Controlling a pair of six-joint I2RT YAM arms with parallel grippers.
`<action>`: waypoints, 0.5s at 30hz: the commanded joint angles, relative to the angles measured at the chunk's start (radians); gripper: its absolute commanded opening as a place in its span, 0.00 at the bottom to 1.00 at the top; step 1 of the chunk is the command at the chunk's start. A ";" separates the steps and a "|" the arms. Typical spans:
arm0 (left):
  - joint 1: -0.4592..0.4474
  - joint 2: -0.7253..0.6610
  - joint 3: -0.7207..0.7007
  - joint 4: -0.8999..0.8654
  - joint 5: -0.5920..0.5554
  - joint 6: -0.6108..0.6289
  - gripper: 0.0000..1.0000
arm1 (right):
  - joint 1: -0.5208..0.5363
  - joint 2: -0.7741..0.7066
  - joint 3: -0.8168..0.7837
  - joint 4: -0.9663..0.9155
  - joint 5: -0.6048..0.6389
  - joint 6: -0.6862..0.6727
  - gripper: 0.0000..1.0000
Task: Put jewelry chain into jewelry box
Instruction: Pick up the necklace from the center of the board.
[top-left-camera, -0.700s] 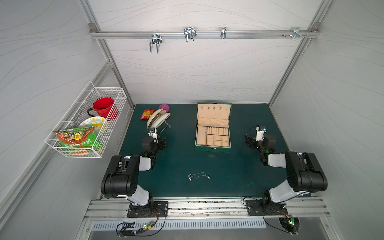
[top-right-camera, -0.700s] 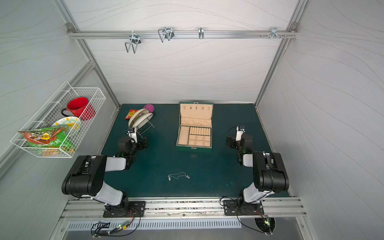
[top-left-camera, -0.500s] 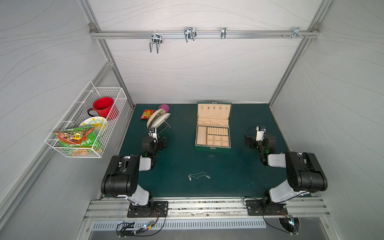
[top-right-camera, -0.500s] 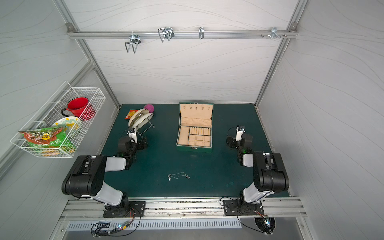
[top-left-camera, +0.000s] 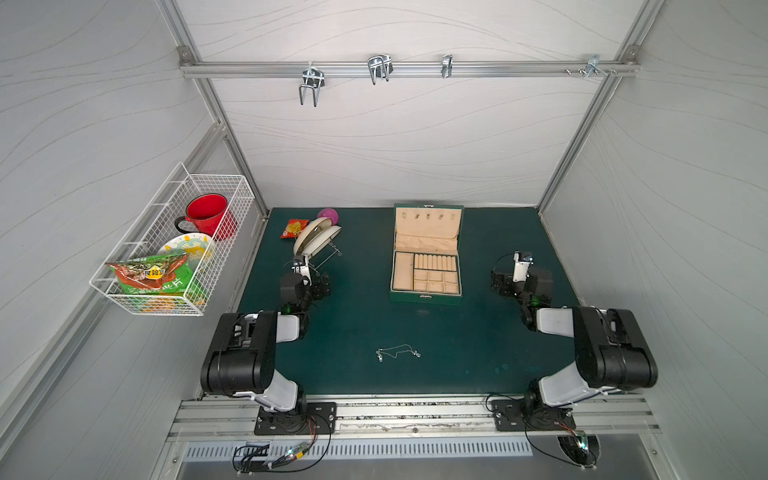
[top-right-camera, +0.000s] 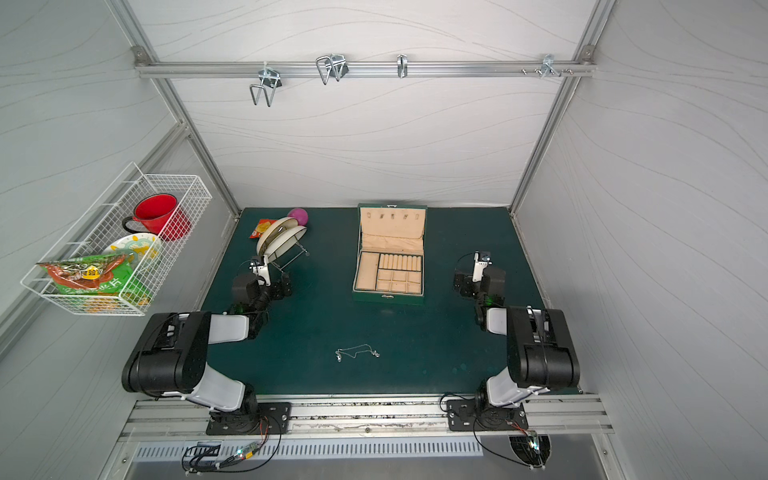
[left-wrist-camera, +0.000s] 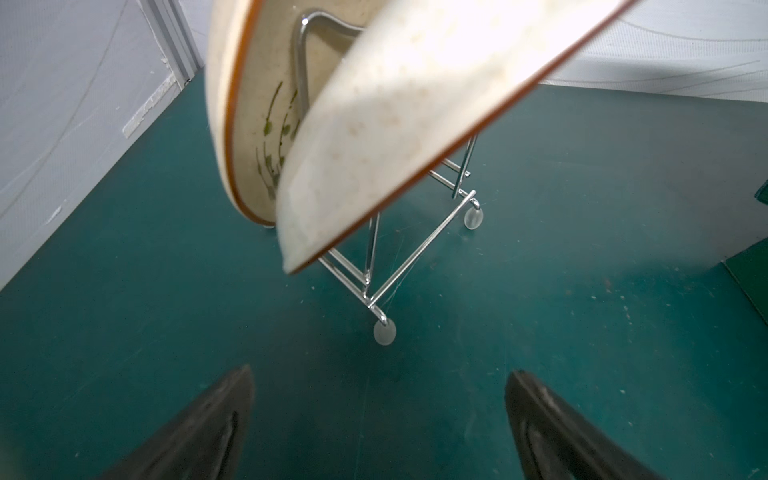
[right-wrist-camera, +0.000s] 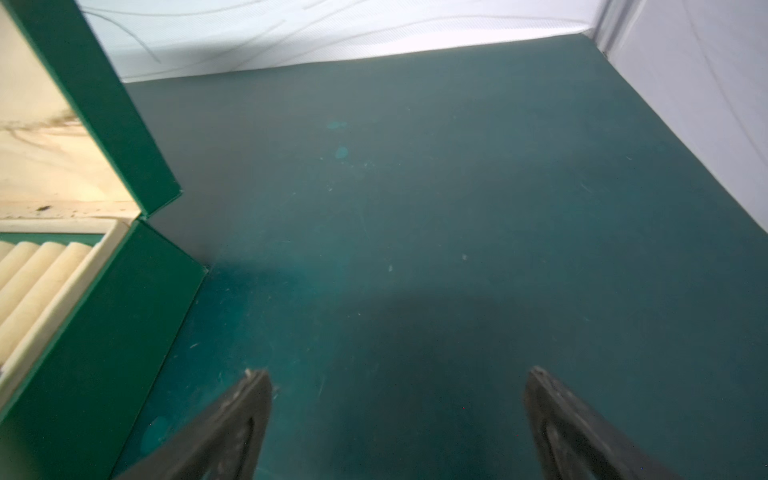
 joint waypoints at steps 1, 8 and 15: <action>0.006 -0.178 -0.016 -0.005 -0.025 -0.025 1.00 | 0.004 -0.191 0.065 -0.208 0.110 0.107 0.99; -0.115 -0.489 -0.062 -0.226 -0.125 -0.084 0.97 | 0.098 -0.520 0.157 -0.563 -0.013 0.297 0.99; -0.518 -0.718 0.022 -0.579 -0.264 -0.237 0.95 | 0.523 -0.508 0.354 -0.988 -0.002 0.288 0.87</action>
